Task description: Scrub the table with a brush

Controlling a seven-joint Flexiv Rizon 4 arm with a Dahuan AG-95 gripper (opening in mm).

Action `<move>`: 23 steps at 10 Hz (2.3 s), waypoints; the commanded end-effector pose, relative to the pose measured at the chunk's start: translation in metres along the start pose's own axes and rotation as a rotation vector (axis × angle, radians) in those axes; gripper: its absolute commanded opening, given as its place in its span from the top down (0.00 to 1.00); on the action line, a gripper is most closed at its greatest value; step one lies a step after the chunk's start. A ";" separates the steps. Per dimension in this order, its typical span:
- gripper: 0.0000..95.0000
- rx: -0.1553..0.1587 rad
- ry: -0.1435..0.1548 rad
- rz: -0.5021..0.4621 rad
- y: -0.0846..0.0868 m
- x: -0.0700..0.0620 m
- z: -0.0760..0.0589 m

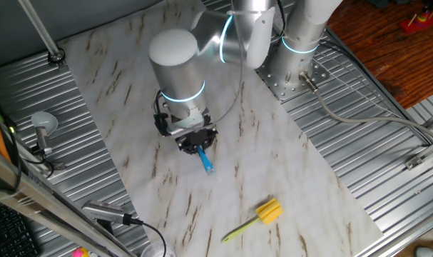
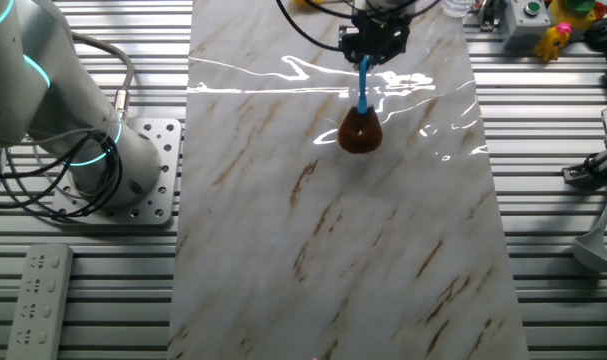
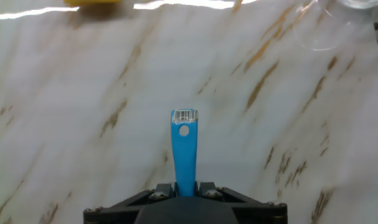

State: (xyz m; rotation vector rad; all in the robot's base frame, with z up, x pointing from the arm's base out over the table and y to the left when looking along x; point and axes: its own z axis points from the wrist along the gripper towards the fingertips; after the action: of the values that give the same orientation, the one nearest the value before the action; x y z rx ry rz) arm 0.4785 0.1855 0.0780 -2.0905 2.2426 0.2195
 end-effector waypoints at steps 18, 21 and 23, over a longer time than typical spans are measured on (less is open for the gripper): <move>1.00 0.027 -0.110 0.047 -0.011 0.018 0.021; 1.00 0.028 -0.114 0.048 0.014 0.029 0.023; 1.00 0.029 -0.108 0.057 0.029 0.033 0.020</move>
State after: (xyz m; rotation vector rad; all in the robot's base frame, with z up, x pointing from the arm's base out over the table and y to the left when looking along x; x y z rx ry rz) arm 0.4408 0.1573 0.0571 -1.9513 2.2329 0.2918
